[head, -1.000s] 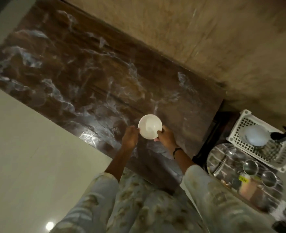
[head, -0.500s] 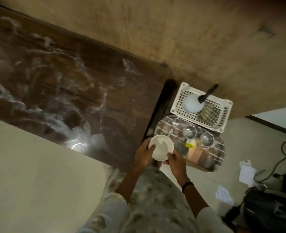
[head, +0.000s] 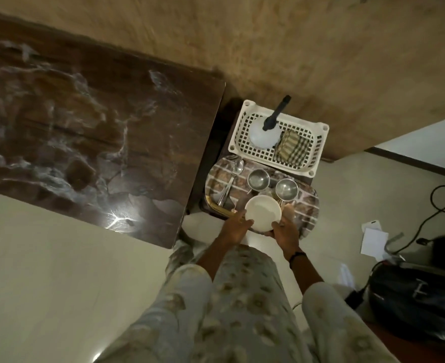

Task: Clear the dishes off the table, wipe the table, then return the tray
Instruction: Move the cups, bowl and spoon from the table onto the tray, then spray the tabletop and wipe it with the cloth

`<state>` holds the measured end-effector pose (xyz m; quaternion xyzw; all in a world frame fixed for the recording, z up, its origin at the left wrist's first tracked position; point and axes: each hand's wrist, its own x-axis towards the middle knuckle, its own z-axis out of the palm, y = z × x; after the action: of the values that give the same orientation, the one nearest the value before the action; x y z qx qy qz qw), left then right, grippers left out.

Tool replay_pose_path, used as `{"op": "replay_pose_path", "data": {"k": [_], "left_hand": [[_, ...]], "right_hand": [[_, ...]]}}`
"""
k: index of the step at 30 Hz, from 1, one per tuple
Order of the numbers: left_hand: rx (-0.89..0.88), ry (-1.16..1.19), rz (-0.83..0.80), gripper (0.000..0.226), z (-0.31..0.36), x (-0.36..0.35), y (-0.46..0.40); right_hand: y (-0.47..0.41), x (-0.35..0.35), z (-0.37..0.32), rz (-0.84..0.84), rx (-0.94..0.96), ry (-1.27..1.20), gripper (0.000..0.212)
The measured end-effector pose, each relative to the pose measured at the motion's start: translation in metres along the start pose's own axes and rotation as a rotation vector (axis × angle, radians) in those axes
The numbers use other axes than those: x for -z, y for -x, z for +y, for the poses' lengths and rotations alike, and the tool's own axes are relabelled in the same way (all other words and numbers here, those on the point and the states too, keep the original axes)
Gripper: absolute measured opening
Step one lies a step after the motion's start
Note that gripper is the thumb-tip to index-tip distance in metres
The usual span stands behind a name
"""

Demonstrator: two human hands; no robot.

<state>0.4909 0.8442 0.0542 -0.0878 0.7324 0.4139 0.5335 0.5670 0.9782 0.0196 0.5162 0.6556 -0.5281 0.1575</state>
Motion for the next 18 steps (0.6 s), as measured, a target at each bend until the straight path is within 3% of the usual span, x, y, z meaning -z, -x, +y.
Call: {"op": "replay_pose_path", "data": {"k": [6,11,12,15,18], "left_hand": [[0.024,0.04,0.0,0.046,-0.001,0.001,-0.008],[-0.012,0.092,0.097,0.019,-0.008,0.007,-0.01],[-0.013,0.132,0.123,0.01,-0.006,0.01,-0.009],[-0.089,0.179,0.195,0.012,0.003,0.023,-0.009],[-0.198,0.166,0.251,0.011,0.026,0.039,-0.014]], "right_hand": [[-0.011,0.01,0.003,-0.13,-0.005,0.038,0.043],[-0.017,0.034,-0.021,-0.264,-0.043,0.286,0.025],[-0.023,0.039,-0.025,-0.254,-0.044,0.335,0.021],[-0.03,0.056,-0.054,-0.194,-0.096,0.293,0.025],[-0.042,0.068,-0.089,-0.092,0.032,0.356,0.03]]}}
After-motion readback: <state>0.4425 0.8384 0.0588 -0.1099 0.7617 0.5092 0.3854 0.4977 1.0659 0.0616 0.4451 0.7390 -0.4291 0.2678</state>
